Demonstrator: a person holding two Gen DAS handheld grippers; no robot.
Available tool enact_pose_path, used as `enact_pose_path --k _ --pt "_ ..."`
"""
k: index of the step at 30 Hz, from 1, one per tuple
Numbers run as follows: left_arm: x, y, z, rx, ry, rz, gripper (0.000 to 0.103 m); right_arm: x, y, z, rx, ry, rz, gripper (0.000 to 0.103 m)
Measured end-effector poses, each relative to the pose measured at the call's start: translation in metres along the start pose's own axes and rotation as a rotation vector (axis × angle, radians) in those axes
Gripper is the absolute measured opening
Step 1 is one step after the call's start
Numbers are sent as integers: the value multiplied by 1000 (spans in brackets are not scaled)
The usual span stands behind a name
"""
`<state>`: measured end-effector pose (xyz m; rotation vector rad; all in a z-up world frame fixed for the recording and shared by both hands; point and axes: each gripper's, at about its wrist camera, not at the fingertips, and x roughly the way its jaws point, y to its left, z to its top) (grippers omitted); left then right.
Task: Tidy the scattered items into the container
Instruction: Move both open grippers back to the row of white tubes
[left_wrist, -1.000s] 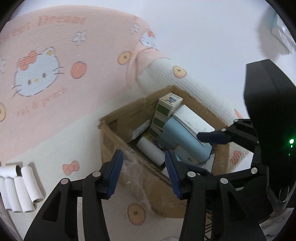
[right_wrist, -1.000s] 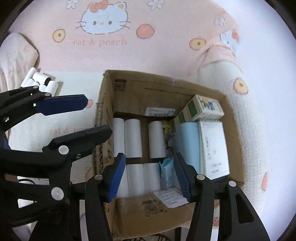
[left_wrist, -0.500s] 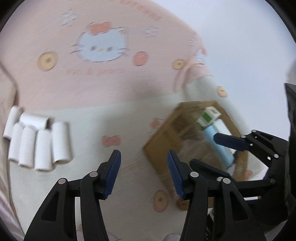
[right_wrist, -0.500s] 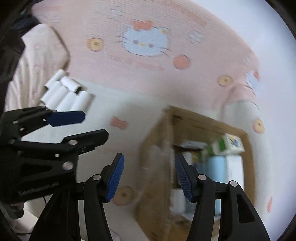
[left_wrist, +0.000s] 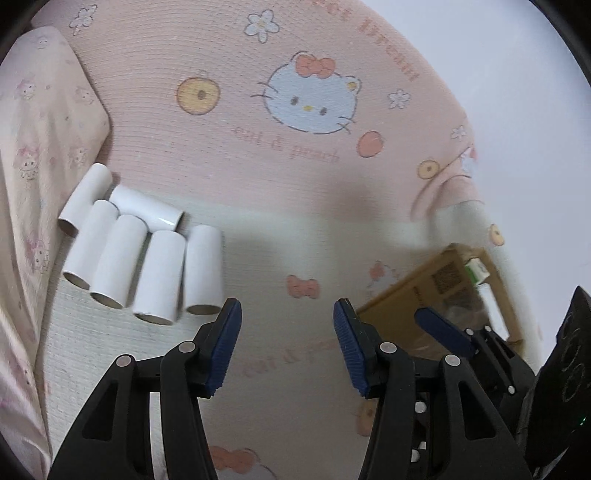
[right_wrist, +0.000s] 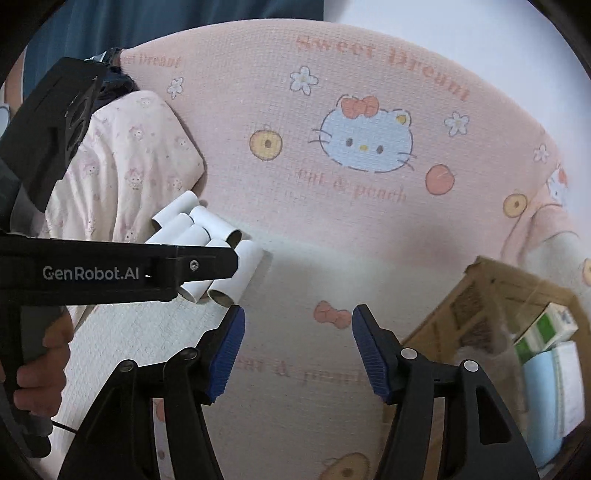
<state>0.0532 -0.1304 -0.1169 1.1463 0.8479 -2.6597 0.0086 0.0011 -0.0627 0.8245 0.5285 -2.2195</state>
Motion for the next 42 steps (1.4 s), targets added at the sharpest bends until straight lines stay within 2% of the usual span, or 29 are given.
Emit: enact_pose_path --k 4,9,13,15,18,21,30,36,39,42 --pt "3 13 -5 -16 -49 34 56 16 3 -4 35 2 90 60" --pt "25 50 -7 -181 15 -32 54 51 10 -8 35 73 95 60" --pt "45 85 -10 -333 68 -42 39 73 14 -12 60 110 118 60" --pt "53 100 -9 -400 83 -67 39 83 15 -14 63 129 143 60" --pt "64 110 -8 -444 116 -96 38 98 14 -15 63 161 177 61" --pt "69 107 -2 -407 133 -89 38 109 13 -15 90 168 227 61" --pt "92 90 20 -267 160 -22 38 131 17 -15 133 194 272 61" --pt "102 92 21 -284 182 1 38 138 14 -14 139 209 299 61" --pt "106 88 16 -262 199 10 30 142 14 -13 150 209 344 61" --pt "109 82 13 -248 209 -10 28 147 12 -14 165 216 361 61"
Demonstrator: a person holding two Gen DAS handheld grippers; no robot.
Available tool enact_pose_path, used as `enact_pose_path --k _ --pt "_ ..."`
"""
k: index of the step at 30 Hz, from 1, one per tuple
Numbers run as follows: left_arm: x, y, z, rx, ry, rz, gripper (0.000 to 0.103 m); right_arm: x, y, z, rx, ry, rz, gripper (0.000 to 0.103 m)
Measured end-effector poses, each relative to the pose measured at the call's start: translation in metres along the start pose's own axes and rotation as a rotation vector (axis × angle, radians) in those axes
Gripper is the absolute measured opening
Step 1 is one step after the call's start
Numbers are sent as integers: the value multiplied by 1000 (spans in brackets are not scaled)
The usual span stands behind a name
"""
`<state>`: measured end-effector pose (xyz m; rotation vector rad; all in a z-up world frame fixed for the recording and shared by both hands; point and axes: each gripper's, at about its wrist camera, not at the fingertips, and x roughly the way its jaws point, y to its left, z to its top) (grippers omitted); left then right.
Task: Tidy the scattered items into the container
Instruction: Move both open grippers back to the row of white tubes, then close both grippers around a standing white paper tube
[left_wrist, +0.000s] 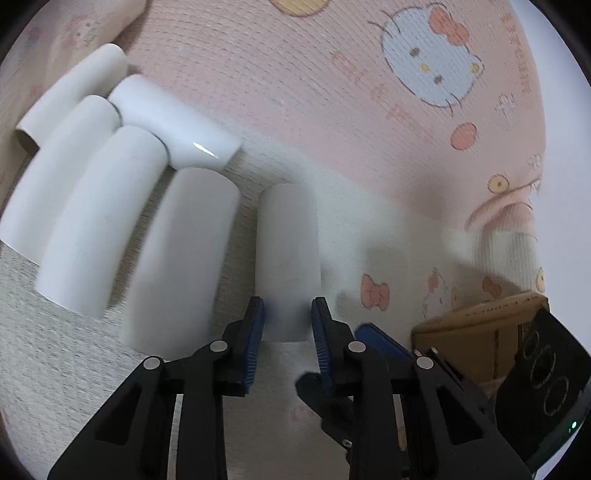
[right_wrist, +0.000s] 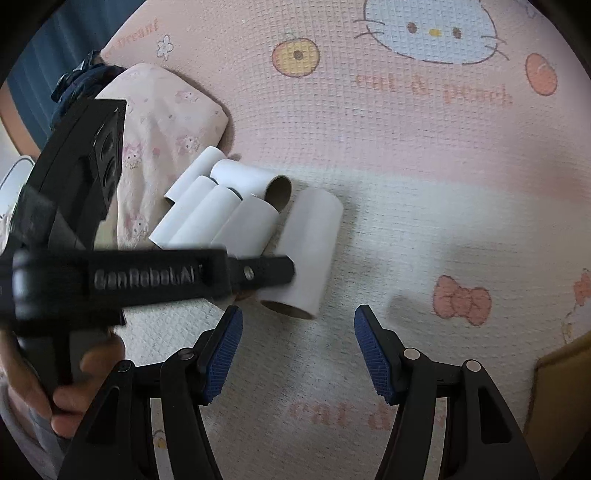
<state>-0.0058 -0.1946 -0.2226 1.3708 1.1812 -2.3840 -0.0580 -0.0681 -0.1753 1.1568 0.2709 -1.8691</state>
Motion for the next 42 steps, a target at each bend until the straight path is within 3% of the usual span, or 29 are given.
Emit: enact_pose_path --k 13,19,27,33,42 --pt "12 -12 6 -16 42 -43 25 24 -30 3 114 24 -8 61" --pt "13 -7 6 -49 46 -60 25 27 -30 4 120 38 51 44" --pt "9 -7 -3 -72 31 -63 25 26 -24 1 93 62 28 40" --pt "0 -14 -19 -86 51 -96 25 12 -19 -8 103 96 -3 40" --pt "-11 -31 -66 -97 89 -112 25 -20 -18 -48 129 152 -31 40"
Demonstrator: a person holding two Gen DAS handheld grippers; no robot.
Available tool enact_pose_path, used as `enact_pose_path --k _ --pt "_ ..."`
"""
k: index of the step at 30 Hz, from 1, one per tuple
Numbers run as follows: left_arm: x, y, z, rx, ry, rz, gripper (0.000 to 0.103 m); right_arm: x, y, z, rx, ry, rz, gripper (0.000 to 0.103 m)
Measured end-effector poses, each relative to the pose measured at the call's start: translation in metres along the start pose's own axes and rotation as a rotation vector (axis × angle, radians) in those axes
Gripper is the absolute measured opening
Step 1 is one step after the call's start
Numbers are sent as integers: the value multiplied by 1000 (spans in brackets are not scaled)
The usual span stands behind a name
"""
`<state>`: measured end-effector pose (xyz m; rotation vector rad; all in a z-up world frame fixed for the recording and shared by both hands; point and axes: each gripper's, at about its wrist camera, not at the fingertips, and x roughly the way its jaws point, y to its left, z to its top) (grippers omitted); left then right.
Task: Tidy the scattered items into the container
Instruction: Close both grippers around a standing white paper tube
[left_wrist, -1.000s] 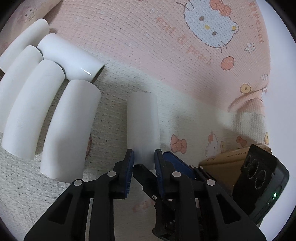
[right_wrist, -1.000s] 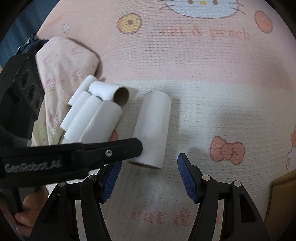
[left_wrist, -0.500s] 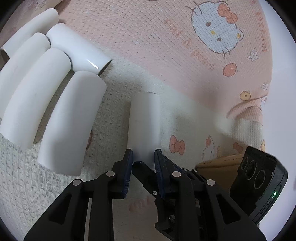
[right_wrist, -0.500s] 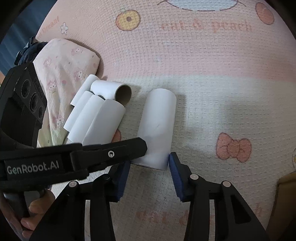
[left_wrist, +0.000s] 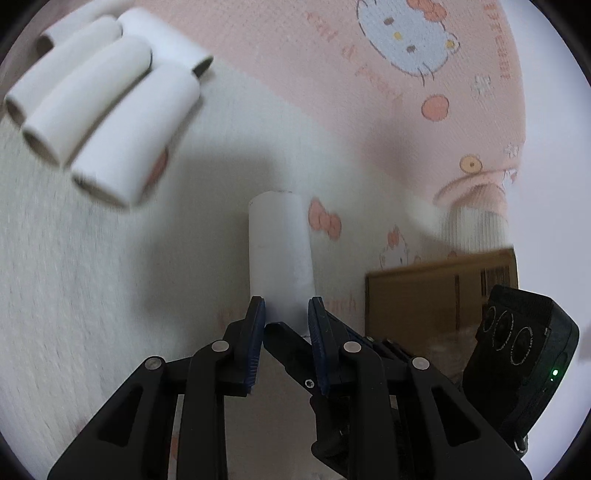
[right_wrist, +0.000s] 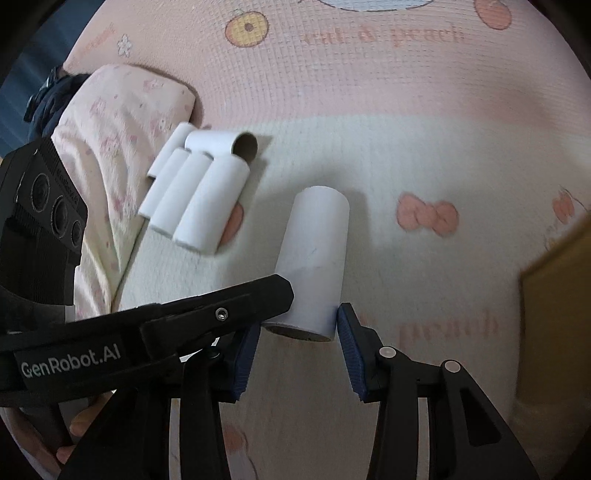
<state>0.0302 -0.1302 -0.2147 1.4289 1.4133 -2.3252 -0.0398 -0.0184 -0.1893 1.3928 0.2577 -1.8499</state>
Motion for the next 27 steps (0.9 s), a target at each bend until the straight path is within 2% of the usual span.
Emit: enact_pose_path --k 3,5,9,14,20,23,25,27 --pt "4 -6 -21 41 31 -2 26 -7 -4 -22 5 21 -19 40" --pt "9 -4 -35 21 55 -3 25 -10 -7 -34 4 30 -33 40" --pt "14 -4 -58 -32 50 -5 25 -14 -16 -57 5 59 -38 40" --pt "16 -21 -63 42 51 9 25 -22 -26 -63 15 55 -34 40" --pt "21 -32 -65 69 75 15 25 -30 -28 -66 -25 52 -55 40" --pt "20 -39 -65 85 101 5 35 -31 -27 -67 -51 65 -64 40" --pt "17 -44 -63 114 95 15 46 -34 -28 -66 -38 64 -42 40" --pt "13 -49 -59 140 73 20 49 -34 -33 -63 -8 67 -13 42"
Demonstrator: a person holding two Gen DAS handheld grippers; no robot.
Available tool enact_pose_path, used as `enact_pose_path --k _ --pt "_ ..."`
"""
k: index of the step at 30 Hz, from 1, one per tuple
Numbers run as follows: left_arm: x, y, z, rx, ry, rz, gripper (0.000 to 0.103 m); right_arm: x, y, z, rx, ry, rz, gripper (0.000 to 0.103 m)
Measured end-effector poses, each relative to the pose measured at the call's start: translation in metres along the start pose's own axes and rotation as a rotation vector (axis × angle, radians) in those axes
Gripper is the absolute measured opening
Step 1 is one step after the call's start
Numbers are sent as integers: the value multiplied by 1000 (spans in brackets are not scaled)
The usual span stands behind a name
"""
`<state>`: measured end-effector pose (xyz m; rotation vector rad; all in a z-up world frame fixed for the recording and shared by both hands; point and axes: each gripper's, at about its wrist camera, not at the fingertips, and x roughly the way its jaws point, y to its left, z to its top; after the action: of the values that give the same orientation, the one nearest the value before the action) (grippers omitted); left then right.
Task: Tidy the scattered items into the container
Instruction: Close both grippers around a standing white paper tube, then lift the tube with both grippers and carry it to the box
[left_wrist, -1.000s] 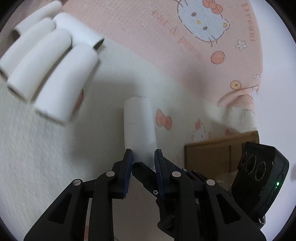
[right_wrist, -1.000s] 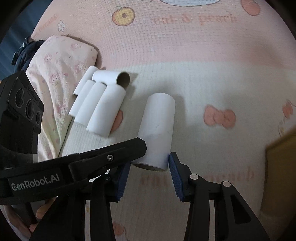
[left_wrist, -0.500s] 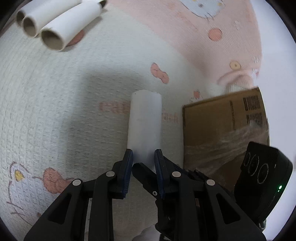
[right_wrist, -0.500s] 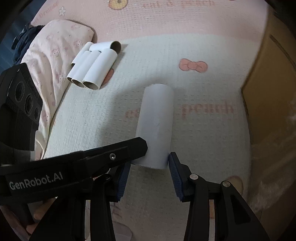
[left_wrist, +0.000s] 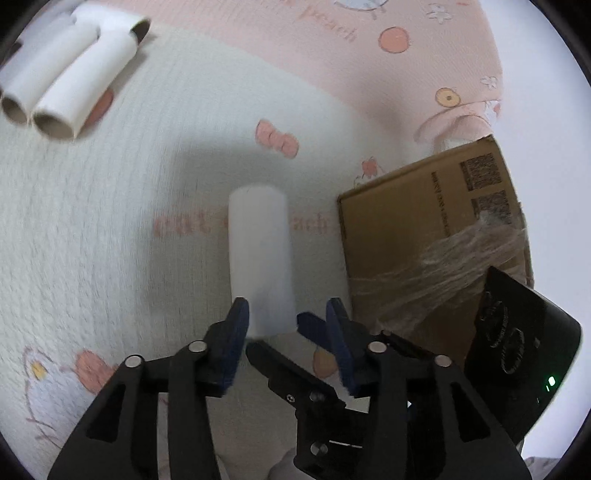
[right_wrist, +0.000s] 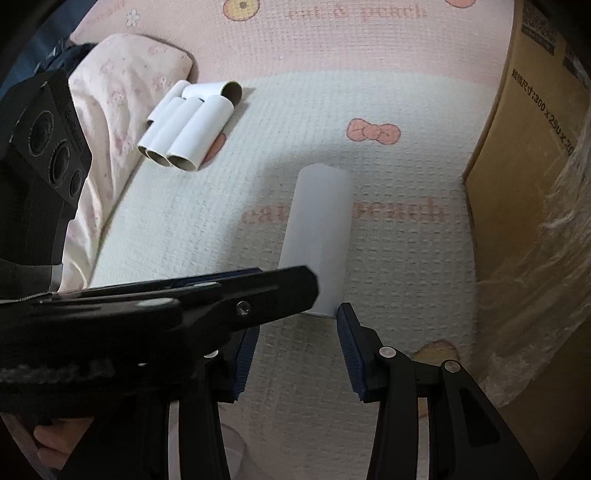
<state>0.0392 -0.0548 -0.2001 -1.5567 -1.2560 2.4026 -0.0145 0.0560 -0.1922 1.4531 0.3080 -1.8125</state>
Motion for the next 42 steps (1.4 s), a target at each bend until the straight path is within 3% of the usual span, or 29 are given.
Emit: enact_pose_path --k 7,12,20,26,35,42 --pt "5 11 21 -17 -4 -19 50 4 -12 17 85 13 2 46" --pt "20 19 34 -36 30 -41 50 15 -8 29 58 26 -45 46" --pt "42 30 38 -86 108 -65 47 30 -10 35 65 83 -12 46" --pt "39 32 35 -99 95 -78 47 31 -7 34 42 84 -34 42" --pt "-3 7 46 -25 6 -114 47 -6 14 48 -5 -1 -75 41" --pt "-57 -50 67 127 -116 -145 47 -78 30 74 -56 -136 -144 41"
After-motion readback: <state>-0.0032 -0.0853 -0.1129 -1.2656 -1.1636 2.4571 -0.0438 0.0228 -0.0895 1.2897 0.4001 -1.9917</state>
